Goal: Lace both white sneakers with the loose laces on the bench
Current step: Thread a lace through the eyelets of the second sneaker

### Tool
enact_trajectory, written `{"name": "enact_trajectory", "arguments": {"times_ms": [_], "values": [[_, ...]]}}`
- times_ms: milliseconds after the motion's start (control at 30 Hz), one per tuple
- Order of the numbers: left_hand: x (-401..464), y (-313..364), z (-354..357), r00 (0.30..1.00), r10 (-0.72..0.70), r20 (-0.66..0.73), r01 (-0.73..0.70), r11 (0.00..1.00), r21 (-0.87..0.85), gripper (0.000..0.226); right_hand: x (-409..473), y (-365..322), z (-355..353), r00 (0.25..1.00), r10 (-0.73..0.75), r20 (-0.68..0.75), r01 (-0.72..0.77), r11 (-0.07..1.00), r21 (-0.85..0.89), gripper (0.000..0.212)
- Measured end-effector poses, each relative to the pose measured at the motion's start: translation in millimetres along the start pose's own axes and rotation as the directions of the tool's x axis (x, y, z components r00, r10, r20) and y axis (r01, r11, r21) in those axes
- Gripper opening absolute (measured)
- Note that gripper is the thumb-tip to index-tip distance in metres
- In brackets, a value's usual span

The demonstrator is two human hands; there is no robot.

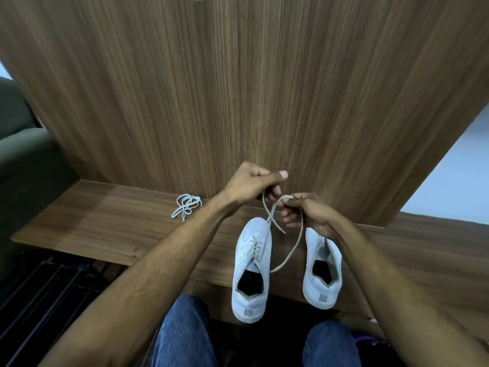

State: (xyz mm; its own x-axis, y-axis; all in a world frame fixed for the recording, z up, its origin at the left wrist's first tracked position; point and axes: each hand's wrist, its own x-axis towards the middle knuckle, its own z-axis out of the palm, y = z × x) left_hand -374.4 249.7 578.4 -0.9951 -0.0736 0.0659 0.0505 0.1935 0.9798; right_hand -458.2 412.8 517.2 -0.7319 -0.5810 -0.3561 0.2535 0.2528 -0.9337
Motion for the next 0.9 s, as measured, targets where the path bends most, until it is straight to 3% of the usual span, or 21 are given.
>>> {"name": "enact_trajectory", "arguments": {"times_ms": [167,233,267,367,467,600,733,833,900], "values": [[14,7,-3,0.997,-0.011,-0.082,0.002,0.995,-0.102,0.026,-12,-4,12,0.976,-0.102,0.19,0.145,0.963,-0.225,0.02],[20,4,-4,0.991,0.0,-0.134,-0.018,0.991,-0.132,0.019,-15,-4,21,0.974,-0.134,0.182,0.177,0.952,-0.25,0.009],[22,-1,-5,0.986,0.019,-0.163,-0.038,0.992,-0.118,0.017,-14,-3,24,0.976,-0.153,0.153,0.187,0.952,-0.242,0.014],[26,-35,-12,0.964,0.092,-0.25,-0.067,0.992,0.107,0.028,-13,3,30,0.985,-0.168,0.045,0.173,0.968,-0.183,0.024],[15,-79,-10,0.976,0.042,-0.215,0.025,0.953,0.302,0.011,-9,13,30,0.99,-0.139,0.008,0.139,0.982,-0.127,0.027],[-6,-111,4,0.991,-0.117,-0.066,0.132,0.929,0.345,0.007,-5,23,30,0.998,-0.068,-0.018,0.065,0.99,-0.127,0.032],[-11,-118,10,0.994,-0.089,-0.061,0.104,0.944,0.314,0.009,-4,24,30,0.998,-0.036,-0.058,0.03,0.994,-0.104,0.033],[-12,-115,10,0.997,-0.061,-0.054,0.079,0.872,0.483,0.021,-4,21,28,0.997,-0.013,-0.073,0.008,0.997,-0.073,0.032],[-10,-109,7,0.988,0.005,-0.151,0.078,0.841,0.536,0.017,-4,20,28,0.996,0.032,-0.077,-0.038,0.997,-0.072,0.033]]}}
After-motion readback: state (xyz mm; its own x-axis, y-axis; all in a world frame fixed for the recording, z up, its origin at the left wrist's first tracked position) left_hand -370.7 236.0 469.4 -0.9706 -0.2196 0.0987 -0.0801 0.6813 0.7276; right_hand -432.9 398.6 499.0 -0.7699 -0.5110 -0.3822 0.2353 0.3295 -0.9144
